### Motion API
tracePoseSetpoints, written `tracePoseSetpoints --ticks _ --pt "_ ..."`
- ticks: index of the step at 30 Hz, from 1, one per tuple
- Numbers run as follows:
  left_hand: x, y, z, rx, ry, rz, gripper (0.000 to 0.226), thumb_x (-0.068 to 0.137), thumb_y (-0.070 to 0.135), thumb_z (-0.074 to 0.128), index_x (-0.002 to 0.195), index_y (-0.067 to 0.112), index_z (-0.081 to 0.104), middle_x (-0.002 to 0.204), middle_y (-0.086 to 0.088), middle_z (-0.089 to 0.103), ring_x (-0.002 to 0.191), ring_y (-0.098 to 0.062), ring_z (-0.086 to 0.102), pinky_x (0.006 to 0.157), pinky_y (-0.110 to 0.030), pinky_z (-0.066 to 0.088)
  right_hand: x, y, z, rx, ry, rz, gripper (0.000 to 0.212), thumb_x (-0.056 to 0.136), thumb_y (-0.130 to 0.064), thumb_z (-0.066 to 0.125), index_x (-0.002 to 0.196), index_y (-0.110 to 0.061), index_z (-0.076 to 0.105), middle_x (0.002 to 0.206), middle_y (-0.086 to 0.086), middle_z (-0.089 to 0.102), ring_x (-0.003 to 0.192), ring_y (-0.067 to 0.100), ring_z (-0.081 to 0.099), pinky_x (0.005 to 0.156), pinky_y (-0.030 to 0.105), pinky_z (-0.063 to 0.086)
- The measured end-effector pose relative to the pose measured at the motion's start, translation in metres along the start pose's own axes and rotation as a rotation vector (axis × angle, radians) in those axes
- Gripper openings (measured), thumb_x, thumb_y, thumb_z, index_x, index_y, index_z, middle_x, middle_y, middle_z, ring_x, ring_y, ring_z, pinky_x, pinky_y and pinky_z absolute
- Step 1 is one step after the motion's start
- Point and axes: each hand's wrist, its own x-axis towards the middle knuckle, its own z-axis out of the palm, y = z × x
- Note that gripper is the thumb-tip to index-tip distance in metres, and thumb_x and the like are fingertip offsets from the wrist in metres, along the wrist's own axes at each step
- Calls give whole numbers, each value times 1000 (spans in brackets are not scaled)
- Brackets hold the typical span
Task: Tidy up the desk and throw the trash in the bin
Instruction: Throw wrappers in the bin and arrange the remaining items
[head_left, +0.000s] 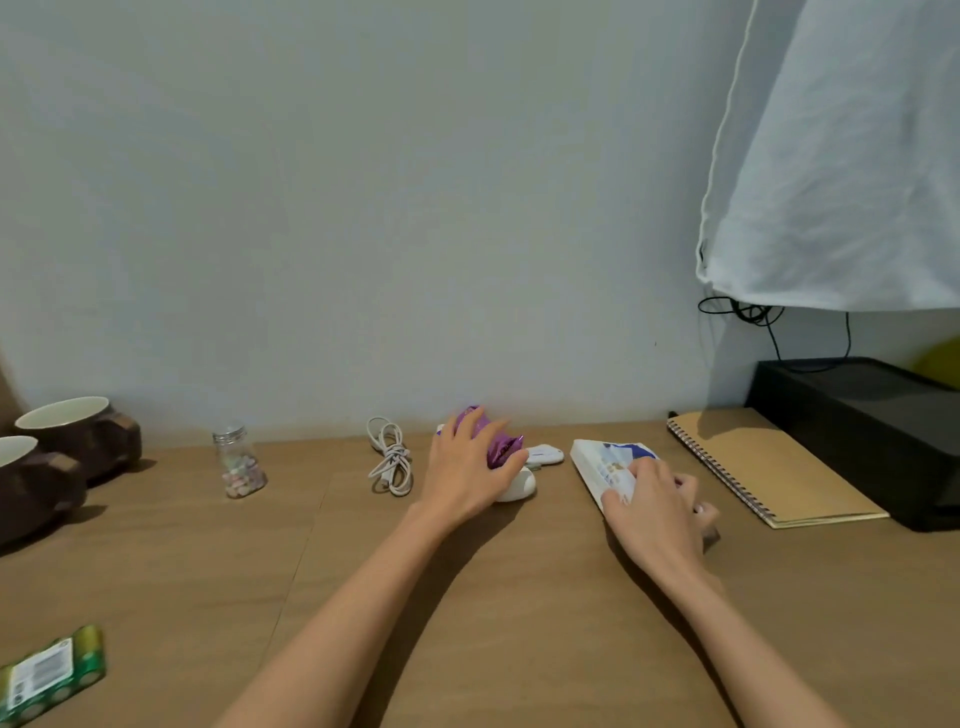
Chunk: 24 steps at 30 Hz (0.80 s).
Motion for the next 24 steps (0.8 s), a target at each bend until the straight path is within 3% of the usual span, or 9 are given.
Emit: tracePoseSetpoints --ticks 5,10,15,21,24 --pt "34 17 14 132 -214 32 58 86 64 40 139 39 40 154 3 29 145 -29 10 115 -57 10 7 6 4 82 54 -4 30 88 -26 54 117 -21 48 128 1 51 126 22 33 104 46 23" --pt "52 26 22 250 -368 69 52 90 61 36 138 41 42 146 -1 43 137 -28 28 110 -61 12 14 12 7 91 101 -3 30 87 -25 55 116 -22 51 125 -1 54 124 19 37 105 44 20" --pt "50 21 26 264 -330 43 39 93 52 38 126 41 57 123 -1 64 125 -26 41 111 -59 13 18 15 11 77 118 -15 30 86 -26 56 116 -22 52 125 0 55 123 19 40 105 44 21" --pt "37 15 15 216 -325 35 40 90 61 40 118 42 63 112 3 68 116 -22 48 103 -50 22 19 15 12 99 95 -68 24 86 -28 57 110 -23 52 122 -3 56 120 18 42 106 45 22" --pt "20 13 2 201 -320 25 40 90 60 42 118 40 63 112 1 68 121 -22 46 108 -54 20 19 14 12 168 67 -125 17 86 -27 56 103 -24 52 114 -7 57 115 16 44 107 45 21"
